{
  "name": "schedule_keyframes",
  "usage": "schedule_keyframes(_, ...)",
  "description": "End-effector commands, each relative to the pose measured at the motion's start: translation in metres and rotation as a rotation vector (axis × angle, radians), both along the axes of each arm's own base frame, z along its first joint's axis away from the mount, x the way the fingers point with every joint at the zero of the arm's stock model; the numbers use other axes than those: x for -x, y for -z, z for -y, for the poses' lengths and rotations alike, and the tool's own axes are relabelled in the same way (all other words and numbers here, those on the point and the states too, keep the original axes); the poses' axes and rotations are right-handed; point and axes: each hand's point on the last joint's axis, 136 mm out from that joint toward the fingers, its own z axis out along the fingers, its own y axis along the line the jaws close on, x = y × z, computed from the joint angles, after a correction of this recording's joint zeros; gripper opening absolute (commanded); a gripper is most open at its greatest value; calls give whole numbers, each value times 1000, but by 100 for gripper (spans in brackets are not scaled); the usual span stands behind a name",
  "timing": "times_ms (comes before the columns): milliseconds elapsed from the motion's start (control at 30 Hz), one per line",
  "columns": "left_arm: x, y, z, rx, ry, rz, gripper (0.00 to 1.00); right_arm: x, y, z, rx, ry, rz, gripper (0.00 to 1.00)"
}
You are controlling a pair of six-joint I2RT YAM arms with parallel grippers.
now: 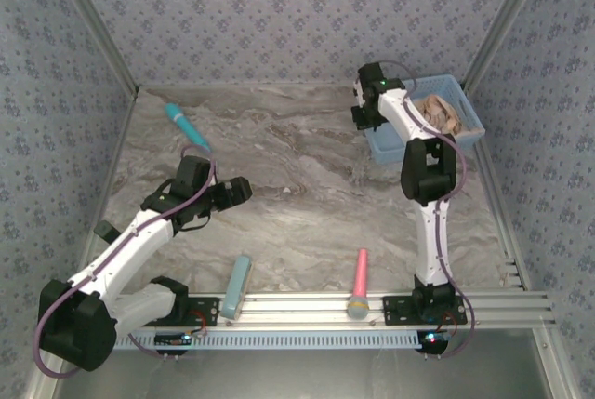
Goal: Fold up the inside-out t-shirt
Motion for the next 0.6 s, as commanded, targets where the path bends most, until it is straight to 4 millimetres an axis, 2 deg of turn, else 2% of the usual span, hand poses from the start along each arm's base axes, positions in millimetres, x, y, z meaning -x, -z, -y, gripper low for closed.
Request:
schedule_keyframes(0, -2, 6, 1, 22, -25, -22, 100, -25, -12, 16, 27, -29, 37, 12)
schedule_keyframes(167, -6, 11, 6, 42, -31, -41, 100, -52, -28, 36, -19, 108, 115, 27)
schedule_keyframes(267, -9, 12, 12, 60, -18, -53, 100, -52, -45, 43, -47, 184, 149, 48)
schedule_keyframes(400, -9, 11, 14, 57, 0, -57, 100, -44, -68, 57, -119, 231, 180, 54)
schedule_keyframes(500, -7, 8, 12, 48, 6, -47, 100, -35, -80, 81, -107, 269, 205, 64)
schedule_keyframes(567, -5, 5, 10, 43, 10, -36, 100, -28, -84, 119, -36, 355, 219, 76)
